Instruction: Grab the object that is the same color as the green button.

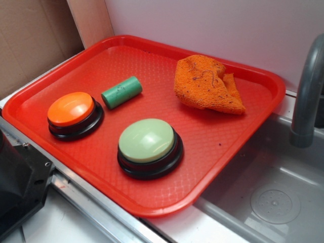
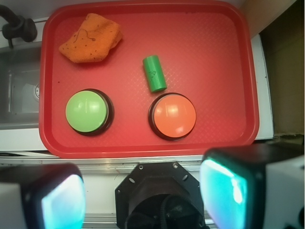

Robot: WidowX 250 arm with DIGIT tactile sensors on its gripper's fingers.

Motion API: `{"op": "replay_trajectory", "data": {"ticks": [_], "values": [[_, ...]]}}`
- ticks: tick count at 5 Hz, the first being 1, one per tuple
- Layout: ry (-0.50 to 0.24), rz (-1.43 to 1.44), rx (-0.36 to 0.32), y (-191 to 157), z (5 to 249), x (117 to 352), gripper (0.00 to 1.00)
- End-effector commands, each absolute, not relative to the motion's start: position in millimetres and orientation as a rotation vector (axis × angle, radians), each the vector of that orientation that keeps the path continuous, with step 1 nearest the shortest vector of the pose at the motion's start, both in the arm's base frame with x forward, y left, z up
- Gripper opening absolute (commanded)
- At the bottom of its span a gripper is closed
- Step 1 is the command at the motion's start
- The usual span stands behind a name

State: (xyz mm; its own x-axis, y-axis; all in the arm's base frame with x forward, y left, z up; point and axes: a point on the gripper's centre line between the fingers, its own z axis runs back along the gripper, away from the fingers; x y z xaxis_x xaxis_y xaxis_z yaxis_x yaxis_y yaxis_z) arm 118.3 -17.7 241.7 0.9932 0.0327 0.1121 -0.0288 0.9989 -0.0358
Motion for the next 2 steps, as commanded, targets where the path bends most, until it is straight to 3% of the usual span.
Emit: {"op": "replay_trajectory", "data": {"ticks": [1, 2], "values": [[-0.113, 0.031, -0.034, -17.7, 241.7, 118.3, 1.0], [-0.138, -0.051, -0.027, -17.1, 231.9, 130.2, 1.0]]}}
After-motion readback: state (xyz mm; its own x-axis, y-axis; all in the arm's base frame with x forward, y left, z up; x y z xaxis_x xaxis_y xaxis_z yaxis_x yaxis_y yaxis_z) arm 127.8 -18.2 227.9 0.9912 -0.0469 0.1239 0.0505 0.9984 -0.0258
